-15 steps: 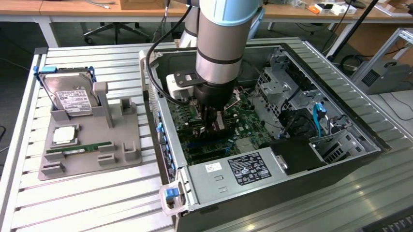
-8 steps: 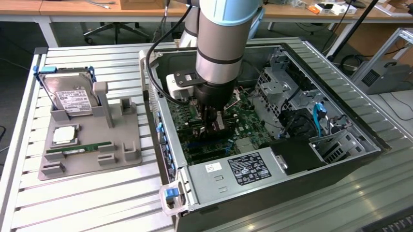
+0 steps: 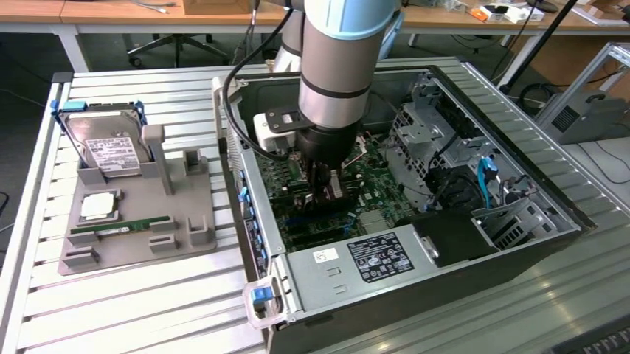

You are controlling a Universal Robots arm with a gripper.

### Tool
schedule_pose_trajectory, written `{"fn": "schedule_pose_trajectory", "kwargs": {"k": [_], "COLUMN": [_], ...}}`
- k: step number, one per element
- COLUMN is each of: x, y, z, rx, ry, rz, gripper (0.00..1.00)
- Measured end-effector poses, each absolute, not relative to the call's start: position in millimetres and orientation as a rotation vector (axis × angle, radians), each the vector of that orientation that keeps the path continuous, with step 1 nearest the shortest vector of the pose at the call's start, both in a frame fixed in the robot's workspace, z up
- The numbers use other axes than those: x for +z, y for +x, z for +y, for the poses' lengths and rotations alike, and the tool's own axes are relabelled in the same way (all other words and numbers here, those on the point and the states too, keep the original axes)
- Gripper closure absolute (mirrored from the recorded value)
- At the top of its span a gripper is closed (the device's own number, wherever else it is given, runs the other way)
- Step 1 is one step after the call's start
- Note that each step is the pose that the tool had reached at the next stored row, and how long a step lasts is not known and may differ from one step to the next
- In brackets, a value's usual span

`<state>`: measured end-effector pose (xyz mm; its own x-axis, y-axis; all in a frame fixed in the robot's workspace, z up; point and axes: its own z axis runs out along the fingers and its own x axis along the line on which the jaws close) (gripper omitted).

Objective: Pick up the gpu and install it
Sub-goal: 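Insert the gpu into the slot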

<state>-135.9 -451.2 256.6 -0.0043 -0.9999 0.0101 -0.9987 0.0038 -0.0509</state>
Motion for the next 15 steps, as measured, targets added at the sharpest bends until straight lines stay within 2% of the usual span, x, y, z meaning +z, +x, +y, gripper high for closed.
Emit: {"fn": "schedule_pose_trajectory", "kwargs": {"k": [9, 10, 12, 13, 15], "x": [254.3, 254.5, 254.8, 254.9, 262.3], "y": [-135.4, -135.4, -135.5, -135.5, -135.4], "z": [-451.1, -451.1, -451.2, -451.2, -449.9], "rx": [-0.066, -0.066, -0.067, -0.067, -0.067], "ry": [-2.195, -2.195, -2.196, -2.196, -2.196], "rz": [2.204, 2.204, 2.204, 2.205, 2.204], "gripper": [0.73, 0.66, 0.66, 0.6, 0.6]}}
